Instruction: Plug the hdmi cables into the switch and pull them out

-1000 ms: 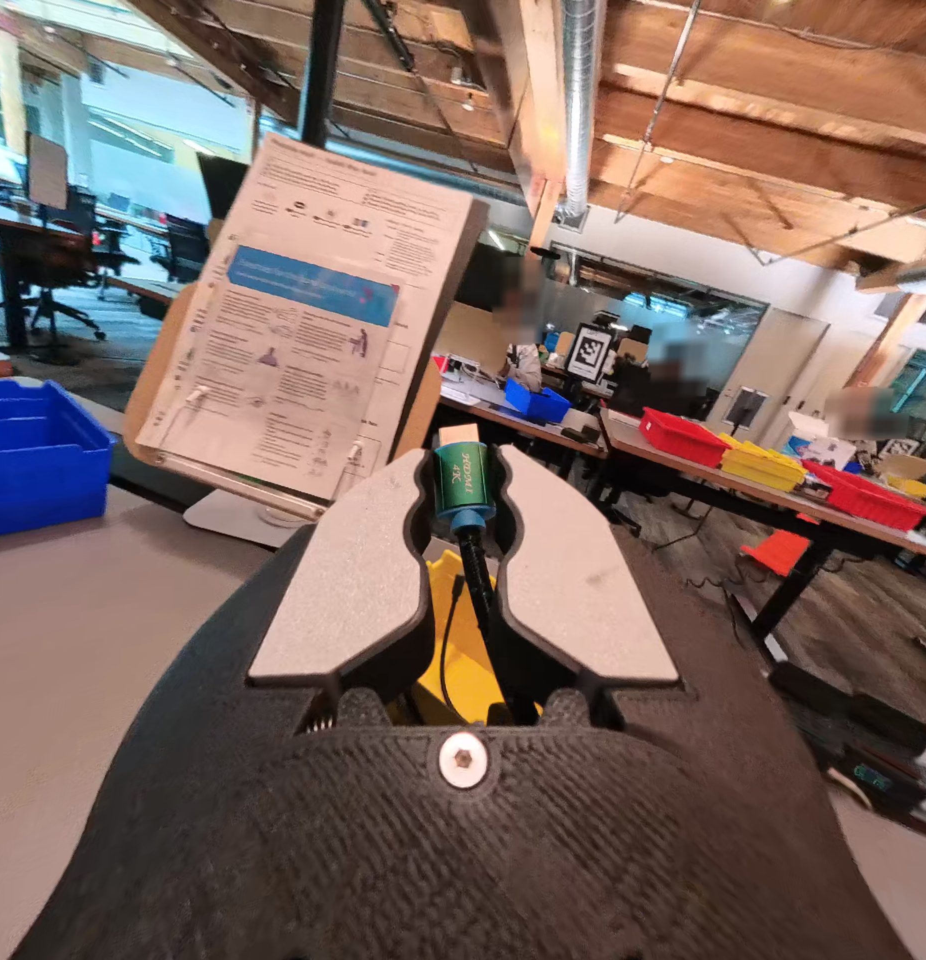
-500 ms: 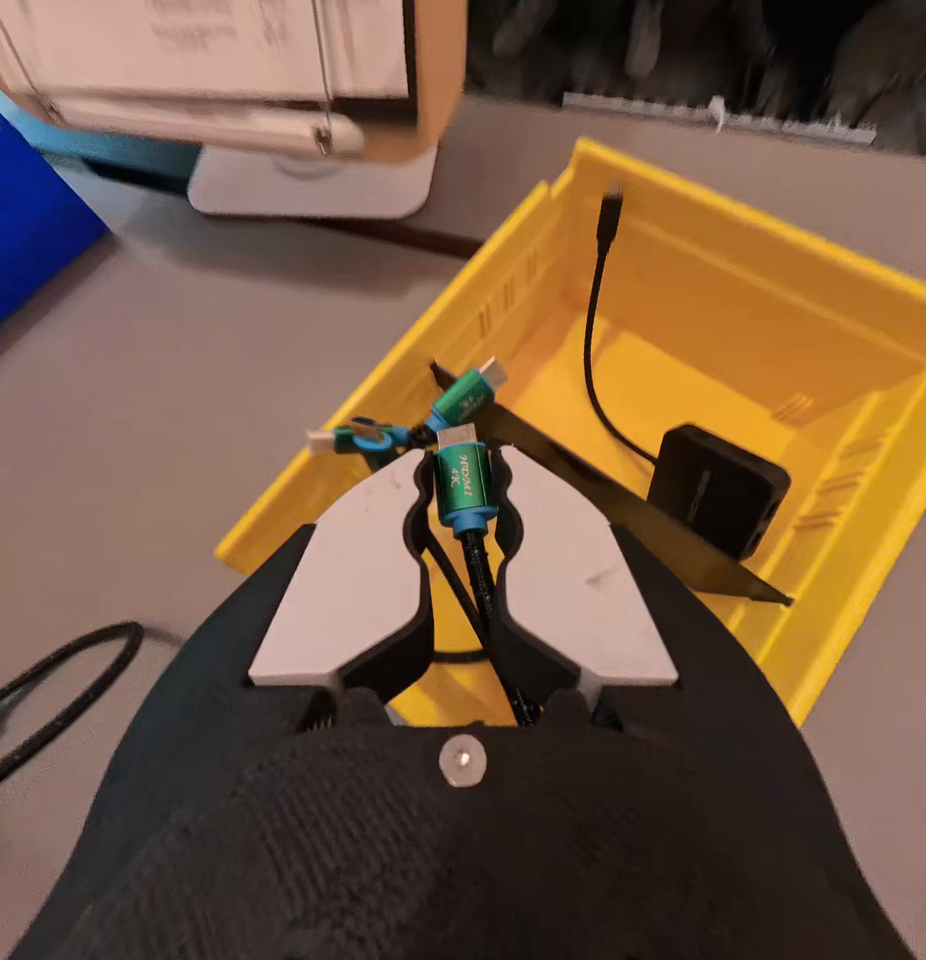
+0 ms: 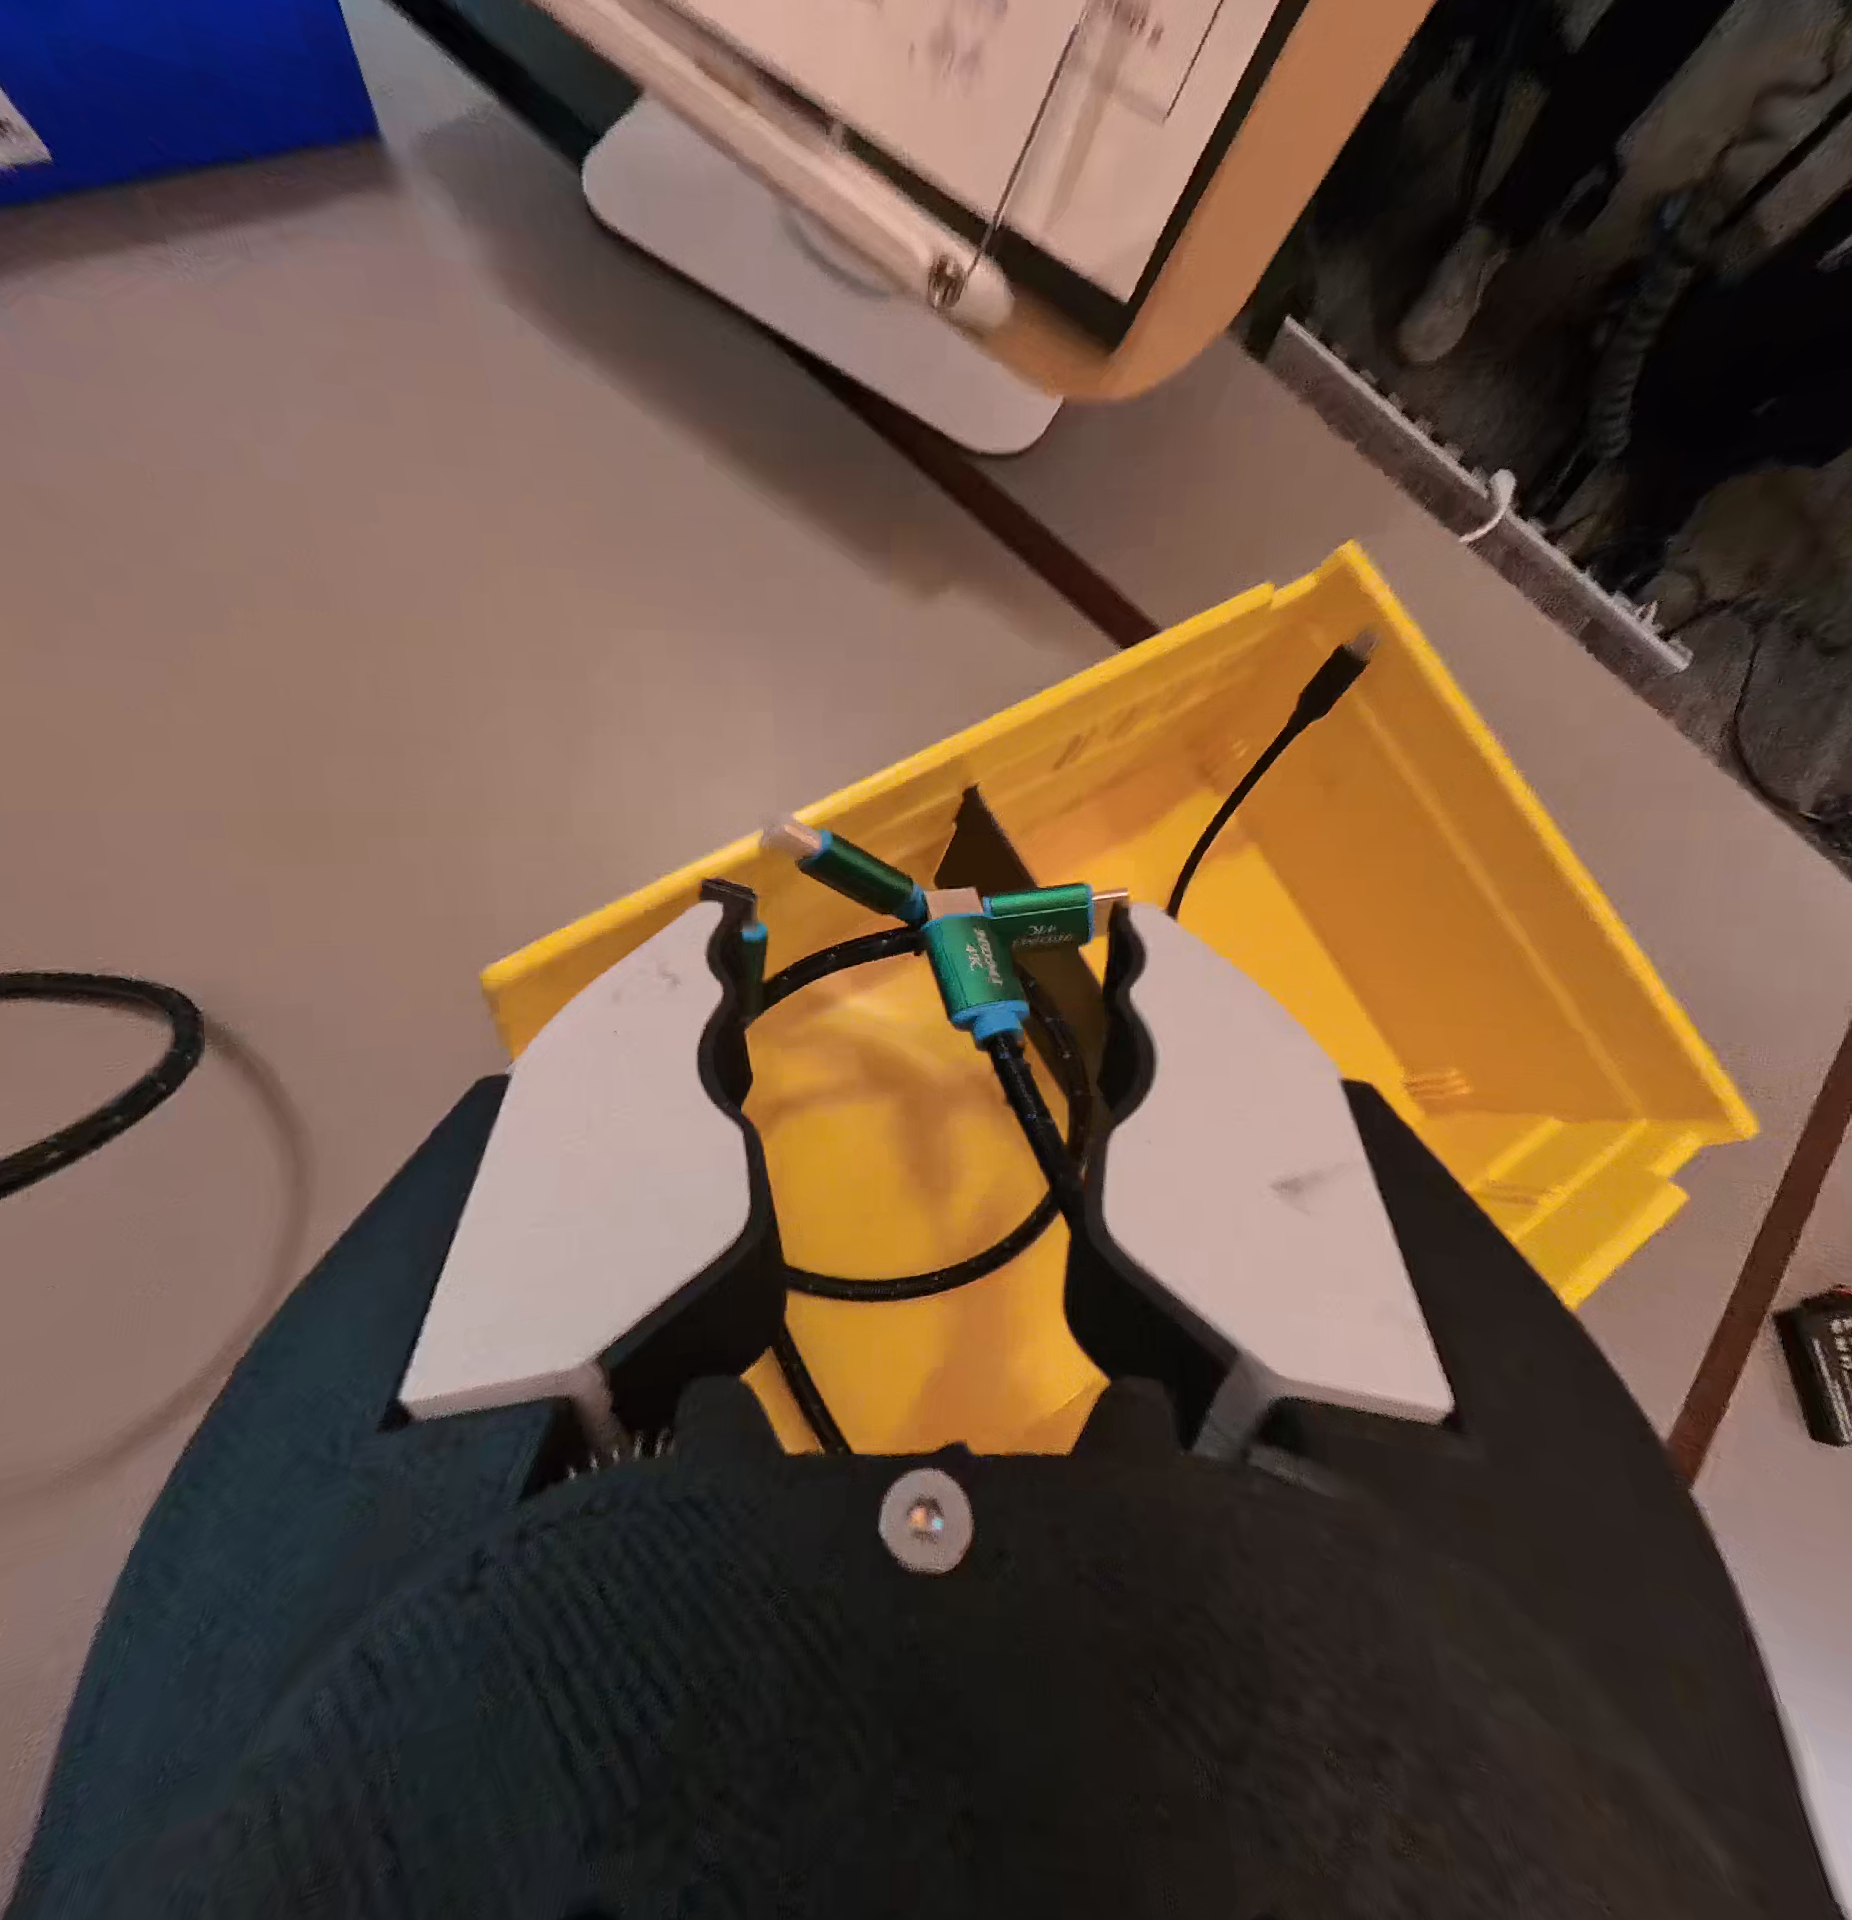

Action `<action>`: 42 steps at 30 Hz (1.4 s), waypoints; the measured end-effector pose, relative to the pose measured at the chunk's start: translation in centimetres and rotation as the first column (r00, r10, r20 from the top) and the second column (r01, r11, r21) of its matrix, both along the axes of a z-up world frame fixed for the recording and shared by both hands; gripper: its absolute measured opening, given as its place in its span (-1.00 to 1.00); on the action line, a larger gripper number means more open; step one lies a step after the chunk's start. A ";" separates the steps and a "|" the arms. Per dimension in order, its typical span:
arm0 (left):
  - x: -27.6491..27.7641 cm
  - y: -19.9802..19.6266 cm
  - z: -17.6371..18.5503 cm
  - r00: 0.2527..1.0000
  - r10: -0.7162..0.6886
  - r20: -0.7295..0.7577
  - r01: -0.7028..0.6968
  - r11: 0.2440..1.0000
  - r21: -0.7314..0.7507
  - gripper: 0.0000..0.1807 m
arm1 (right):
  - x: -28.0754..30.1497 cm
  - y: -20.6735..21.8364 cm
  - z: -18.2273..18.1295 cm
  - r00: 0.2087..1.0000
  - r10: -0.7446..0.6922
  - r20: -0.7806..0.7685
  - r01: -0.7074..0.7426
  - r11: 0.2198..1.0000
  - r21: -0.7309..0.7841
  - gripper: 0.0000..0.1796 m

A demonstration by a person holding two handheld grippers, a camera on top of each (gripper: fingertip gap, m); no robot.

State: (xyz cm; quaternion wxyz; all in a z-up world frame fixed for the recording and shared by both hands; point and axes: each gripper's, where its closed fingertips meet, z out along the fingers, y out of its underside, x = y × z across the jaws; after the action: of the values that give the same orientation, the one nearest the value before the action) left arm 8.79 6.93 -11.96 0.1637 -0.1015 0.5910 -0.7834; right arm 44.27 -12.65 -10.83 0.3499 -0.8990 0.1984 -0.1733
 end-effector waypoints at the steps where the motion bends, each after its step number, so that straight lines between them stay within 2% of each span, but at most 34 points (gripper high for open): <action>1: 0.0 0.0 0.0 1.000 -0.001 0.000 0.001 1.000 0.001 -0.76 | 0.2 -0.3 0.6 1.000 -0.019 0.019 0.019 1.000 0.000 -0.30; 3: 0.0 0.1 0.0 1.000 0.000 0.000 0.000 1.000 -0.002 -0.76 | 0.4 -1.0 1.5 0.996 -0.056 0.063 0.057 0.998 -0.012 -0.29; 6: 0.0 0.2 0.1 1.000 0.002 0.000 -0.002 1.000 -0.008 -0.76 | -1.8 -0.3 2.9 0.995 -0.031 0.098 0.027 0.999 0.037 -0.36; 11: -0.1 0.1 0.0 1.000 -0.003 0.001 0.003 1.000 -0.003 -0.76 | -10.0 1.5 3.2 0.996 0.058 0.063 -0.067 0.986 0.151 -0.37; 13: -0.2 0.0 0.0 1.000 -0.006 0.005 0.006 1.000 0.002 -0.76 | -15.7 3.3 3.8 0.986 0.165 0.032 -0.167 0.944 0.286 -0.34; 16: -0.4 -0.2 -0.1 1.000 -0.014 0.015 0.014 1.000 0.018 -0.76 | -24.6 5.5 5.4 0.938 0.334 0.090 -0.337 0.826 0.451 -0.37; 19: -0.7 -0.7 -0.4 0.999 -0.029 0.040 0.027 0.998 0.054 -0.76 | -31.1 7.4 5.2 0.889 0.429 0.161 -0.451 0.757 0.473 -0.36; 21: -1.0 -1.2 -0.6 0.998 -0.043 0.051 0.039 0.996 0.081 -0.76 | -33.3 8.5 4.8 0.878 0.422 0.227 -0.479 0.761 0.439 -0.36; 24: -1.6 -1.8 -0.6 0.995 -0.069 0.068 0.061 0.992 0.115 -0.76 | -34.9 9.8 4.5 0.851 0.448 0.275 -0.524 0.763 0.379 -0.35; 29: -3.8 -2.2 1.3 0.981 -0.121 0.154 0.089 0.976 0.199 -0.76 | -35.4 11.3 4.7 0.858 0.493 0.141 -0.497 0.731 0.468 -0.44; 31: -4.5 -2.2 2.2 0.974 -0.126 0.188 0.083 0.971 0.222 -0.76 | -36.0 11.9 4.6 0.858 0.489 0.156 -0.500 0.727 0.471 -0.47; 34: -5.2 -1.5 3.2 0.967 -0.128 0.222 0.080 0.974 0.214 -0.75 | -36.0 11.6 4.3 0.860 0.453 0.234 -0.510 0.774 0.376 -0.37; 36: -5.4 -0.9 3.3 0.965 -0.129 0.227 0.080 0.974 0.212 -0.76 | -35.7 11.2 5.9 0.866 0.394 0.307 -0.493 0.776 0.394 -0.33; 37: -5.5 -0.7 3.4 0.965 -0.132 0.224 0.086 0.975 0.204 -0.76 | -35.8 11.0 6.6 0.864 0.384 0.326 -0.495 0.765 0.412 -0.38; 39: -5.7 -0.5 3.5 0.964 -0.153 0.219 0.115 0.977 0.178 -0.75 | -36.7 11.3 6.4 0.838 0.453 0.303 -0.543 0.741 0.395 -0.41; 42: -6.0 -0.4 3.8 0.959 -0.178 0.222 0.147 0.978 0.147 -0.75 | -36.8 12.1 4.8 0.824 0.498 0.270 -0.565 0.746 0.352 -0.45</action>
State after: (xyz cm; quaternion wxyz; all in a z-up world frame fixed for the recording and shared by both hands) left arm 2.79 6.56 -8.19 0.1734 0.0511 0.6233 -0.7608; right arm 7.48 -0.57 -6.01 0.5829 -0.8051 -0.0627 -0.0903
